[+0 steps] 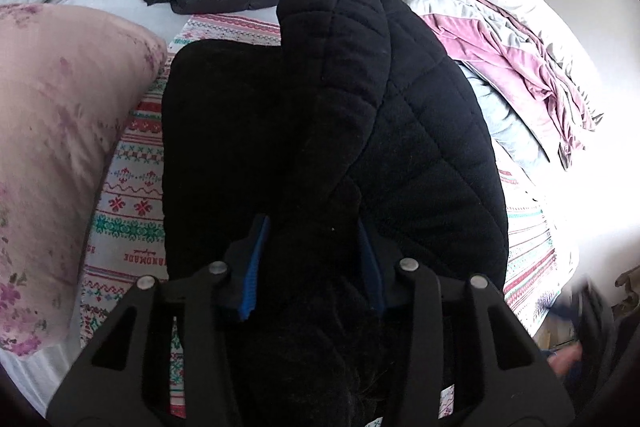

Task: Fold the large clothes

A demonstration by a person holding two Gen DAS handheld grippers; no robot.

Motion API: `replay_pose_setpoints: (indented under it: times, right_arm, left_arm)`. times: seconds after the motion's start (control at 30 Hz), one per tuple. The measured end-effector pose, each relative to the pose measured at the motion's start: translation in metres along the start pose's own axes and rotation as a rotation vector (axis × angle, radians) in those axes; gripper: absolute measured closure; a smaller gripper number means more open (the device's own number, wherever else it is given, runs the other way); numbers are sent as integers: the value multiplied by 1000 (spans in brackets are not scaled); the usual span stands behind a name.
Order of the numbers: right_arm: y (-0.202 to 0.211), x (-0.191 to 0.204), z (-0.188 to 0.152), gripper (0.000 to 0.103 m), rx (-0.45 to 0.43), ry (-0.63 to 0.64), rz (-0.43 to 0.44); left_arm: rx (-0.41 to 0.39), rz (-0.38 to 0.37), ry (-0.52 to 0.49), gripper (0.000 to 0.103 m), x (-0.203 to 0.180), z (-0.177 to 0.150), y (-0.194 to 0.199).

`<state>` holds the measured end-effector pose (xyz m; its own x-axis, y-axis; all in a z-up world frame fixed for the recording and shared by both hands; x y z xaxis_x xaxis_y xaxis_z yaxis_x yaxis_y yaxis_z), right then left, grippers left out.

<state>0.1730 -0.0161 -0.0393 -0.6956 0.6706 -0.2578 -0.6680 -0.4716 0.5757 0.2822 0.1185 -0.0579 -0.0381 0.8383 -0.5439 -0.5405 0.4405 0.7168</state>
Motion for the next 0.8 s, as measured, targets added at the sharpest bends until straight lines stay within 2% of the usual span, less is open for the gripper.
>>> replay_pose_setpoints:
  times: [0.07, 0.1, 0.2, 0.27, 0.33, 0.43, 0.53, 0.57, 0.67, 0.8]
  right_arm:
    - [-19, -26, -15, 36, 56, -122, 21]
    - [-34, -30, -26, 36, 101, -144, 59]
    - [-51, -11, -32, 32, 136, -32, -30]
    - [-65, 2, -35, 28, 160, -21, -34]
    - [-81, 6, -47, 28, 198, -8, -48]
    - [-82, 2, -50, 28, 205, -25, -42]
    - [-74, -2, -44, 28, 216, -17, -18]
    - [-59, -10, -36, 28, 216, -15, -12]
    - [-40, -24, -13, 28, 171, -45, 30]
    - [-29, -67, 27, 28, 77, -96, -51]
  left_arm:
    - [2, -1, 3, 57, 1, -1, 0]
    - [5, 1, 1, 57, 2, -1, 0]
    - [15, 22, -4, 57, 5, -2, -3]
    - [19, 47, -3, 57, 7, -2, -4]
    - [35, 39, 11, 57, 9, -3, -7]
    - [35, 37, 13, 57, 9, -6, -8]
    - [23, 37, 4, 57, 8, -7, -6]
    - [21, 36, 4, 57, 9, -7, -6]
    - [16, 35, 12, 57, 13, -6, -5]
    - [21, 31, 3, 56, 13, -7, -5]
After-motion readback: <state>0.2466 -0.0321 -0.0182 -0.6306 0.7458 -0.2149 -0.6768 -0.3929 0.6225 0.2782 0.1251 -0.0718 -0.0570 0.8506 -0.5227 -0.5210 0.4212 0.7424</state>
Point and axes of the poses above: each gripper's, at about its wrist camera, not at the fingertips, and y roughly against the way its jaws point, x to its left, z to its top, the point moved 6 cm from there along -y, roughly the way its jaws point, and after that the axes turned 15 degrees about y, right-handed, at the moved point
